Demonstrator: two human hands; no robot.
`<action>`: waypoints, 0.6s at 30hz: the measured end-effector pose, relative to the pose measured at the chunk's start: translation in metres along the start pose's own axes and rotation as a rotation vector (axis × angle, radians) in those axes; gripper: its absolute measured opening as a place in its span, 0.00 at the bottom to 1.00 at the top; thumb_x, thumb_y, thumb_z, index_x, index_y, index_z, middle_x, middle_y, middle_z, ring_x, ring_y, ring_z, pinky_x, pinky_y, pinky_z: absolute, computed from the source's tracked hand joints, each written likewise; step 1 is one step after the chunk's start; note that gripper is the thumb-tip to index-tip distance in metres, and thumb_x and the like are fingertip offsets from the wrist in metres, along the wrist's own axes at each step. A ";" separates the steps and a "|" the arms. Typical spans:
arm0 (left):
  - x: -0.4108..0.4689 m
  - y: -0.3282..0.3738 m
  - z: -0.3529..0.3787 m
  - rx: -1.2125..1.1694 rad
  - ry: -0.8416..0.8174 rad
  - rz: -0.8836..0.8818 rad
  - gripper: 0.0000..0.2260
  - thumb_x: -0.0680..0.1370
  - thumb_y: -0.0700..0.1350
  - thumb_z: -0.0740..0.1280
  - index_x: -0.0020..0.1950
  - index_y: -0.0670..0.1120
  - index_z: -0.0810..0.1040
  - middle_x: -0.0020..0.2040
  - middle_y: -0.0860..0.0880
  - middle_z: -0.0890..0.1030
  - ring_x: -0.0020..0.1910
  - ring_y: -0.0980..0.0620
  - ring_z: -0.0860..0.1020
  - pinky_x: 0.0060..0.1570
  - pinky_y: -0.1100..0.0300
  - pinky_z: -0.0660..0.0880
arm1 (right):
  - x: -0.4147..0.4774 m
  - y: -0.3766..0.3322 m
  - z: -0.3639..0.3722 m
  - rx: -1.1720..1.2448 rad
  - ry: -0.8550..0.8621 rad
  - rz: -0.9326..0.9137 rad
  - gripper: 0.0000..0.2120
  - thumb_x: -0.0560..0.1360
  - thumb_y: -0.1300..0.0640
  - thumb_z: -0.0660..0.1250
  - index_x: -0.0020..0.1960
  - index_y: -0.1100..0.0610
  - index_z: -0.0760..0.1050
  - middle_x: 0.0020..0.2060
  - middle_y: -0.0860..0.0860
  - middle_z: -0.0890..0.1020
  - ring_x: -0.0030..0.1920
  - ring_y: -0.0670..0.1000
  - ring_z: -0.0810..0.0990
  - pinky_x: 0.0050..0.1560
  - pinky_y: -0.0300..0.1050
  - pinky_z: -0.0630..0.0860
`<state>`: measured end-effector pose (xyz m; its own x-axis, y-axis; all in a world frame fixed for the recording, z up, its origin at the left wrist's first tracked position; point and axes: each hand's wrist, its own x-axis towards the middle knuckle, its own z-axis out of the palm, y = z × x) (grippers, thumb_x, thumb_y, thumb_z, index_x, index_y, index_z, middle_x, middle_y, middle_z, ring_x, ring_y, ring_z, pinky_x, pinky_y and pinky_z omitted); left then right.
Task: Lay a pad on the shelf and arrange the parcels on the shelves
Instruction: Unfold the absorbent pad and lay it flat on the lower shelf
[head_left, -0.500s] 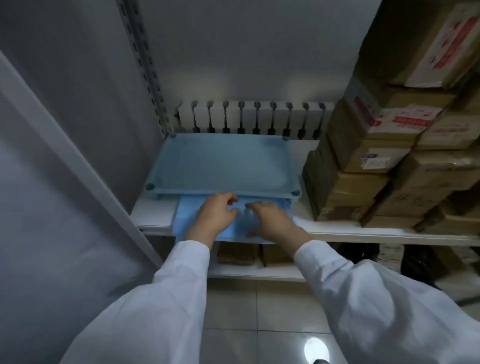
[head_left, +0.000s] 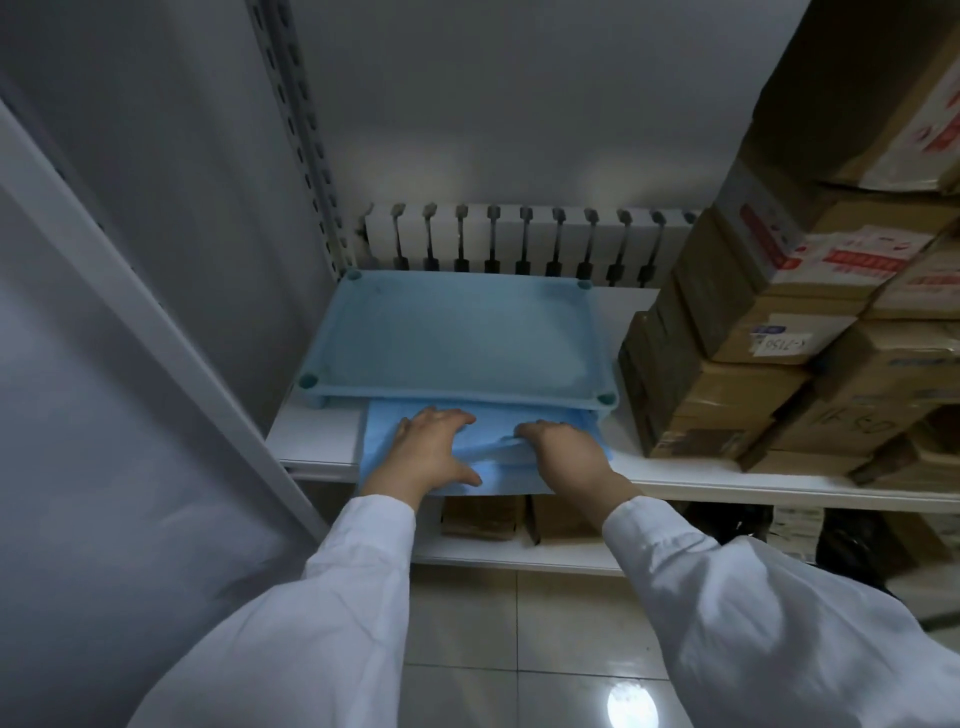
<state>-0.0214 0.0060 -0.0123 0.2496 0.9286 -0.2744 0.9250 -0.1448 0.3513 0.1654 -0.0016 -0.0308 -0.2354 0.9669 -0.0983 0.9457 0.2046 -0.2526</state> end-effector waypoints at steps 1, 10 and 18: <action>-0.001 -0.002 -0.001 0.024 -0.025 -0.009 0.40 0.67 0.54 0.75 0.74 0.53 0.60 0.76 0.51 0.60 0.76 0.47 0.53 0.74 0.47 0.48 | -0.001 0.000 -0.002 0.055 0.019 0.014 0.21 0.75 0.65 0.56 0.66 0.53 0.70 0.62 0.54 0.77 0.61 0.57 0.75 0.57 0.45 0.68; -0.010 0.001 -0.042 -0.072 0.364 -0.064 0.07 0.77 0.44 0.62 0.51 0.47 0.79 0.52 0.42 0.81 0.53 0.40 0.77 0.48 0.53 0.73 | 0.001 -0.009 -0.056 0.478 0.401 -0.024 0.17 0.73 0.69 0.56 0.58 0.60 0.74 0.53 0.59 0.80 0.53 0.60 0.78 0.51 0.47 0.73; -0.011 0.026 -0.101 -0.668 0.382 0.003 0.07 0.77 0.40 0.64 0.39 0.40 0.76 0.37 0.43 0.76 0.40 0.49 0.73 0.38 0.60 0.66 | 0.010 -0.016 -0.096 0.776 0.627 0.174 0.33 0.67 0.50 0.74 0.68 0.50 0.64 0.63 0.52 0.73 0.63 0.55 0.71 0.63 0.58 0.70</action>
<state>-0.0292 0.0265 0.0900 0.0227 0.9997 0.0128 0.5246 -0.0228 0.8510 0.1697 0.0193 0.0641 0.2630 0.9251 0.2739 0.4958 0.1140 -0.8609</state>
